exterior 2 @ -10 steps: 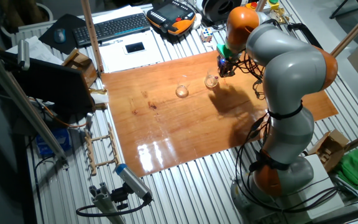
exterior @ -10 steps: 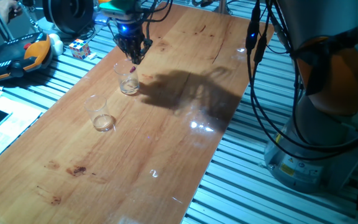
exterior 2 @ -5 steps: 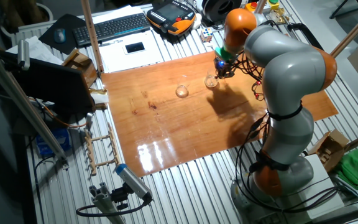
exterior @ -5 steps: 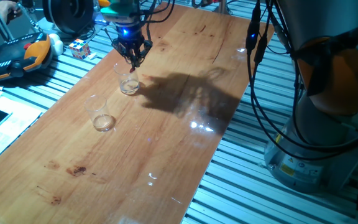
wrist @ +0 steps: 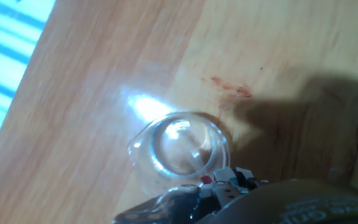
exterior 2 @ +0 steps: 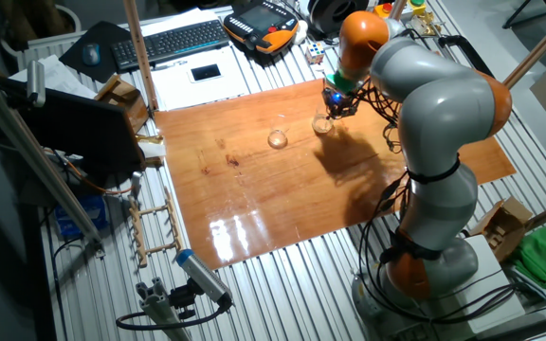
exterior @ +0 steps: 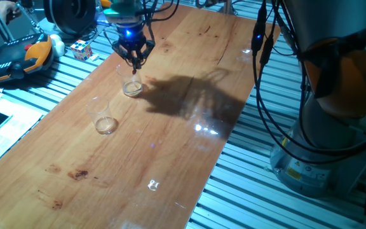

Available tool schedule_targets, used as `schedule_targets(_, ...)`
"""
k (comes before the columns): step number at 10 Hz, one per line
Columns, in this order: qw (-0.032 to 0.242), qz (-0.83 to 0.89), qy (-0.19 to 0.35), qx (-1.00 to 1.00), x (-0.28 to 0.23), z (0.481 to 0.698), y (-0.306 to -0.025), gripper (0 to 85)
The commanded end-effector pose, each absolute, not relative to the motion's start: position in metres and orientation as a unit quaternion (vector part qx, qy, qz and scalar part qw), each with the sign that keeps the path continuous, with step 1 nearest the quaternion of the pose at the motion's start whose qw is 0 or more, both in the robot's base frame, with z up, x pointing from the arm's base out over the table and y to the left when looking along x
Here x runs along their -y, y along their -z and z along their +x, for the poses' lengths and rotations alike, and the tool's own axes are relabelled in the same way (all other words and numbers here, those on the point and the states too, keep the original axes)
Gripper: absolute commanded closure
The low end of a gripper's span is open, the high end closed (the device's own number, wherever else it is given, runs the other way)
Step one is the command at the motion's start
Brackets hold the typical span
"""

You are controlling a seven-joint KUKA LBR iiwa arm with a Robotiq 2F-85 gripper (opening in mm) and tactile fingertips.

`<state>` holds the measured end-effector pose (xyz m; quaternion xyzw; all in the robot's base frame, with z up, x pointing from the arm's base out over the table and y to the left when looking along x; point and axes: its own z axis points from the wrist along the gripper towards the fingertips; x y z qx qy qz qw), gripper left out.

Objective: Transfer liquid using a dropper

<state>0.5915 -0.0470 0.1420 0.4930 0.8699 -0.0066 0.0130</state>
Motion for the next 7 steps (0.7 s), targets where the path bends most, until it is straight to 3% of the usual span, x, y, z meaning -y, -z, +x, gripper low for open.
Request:
schedule_targets(1,0.016,0.158,0.004,-0.987,0.048,0.591,-0.142,80.3)
schedule_targets(7,0.022,0.153,0.011,-0.988,0.059,0.581,-0.14,80.3)
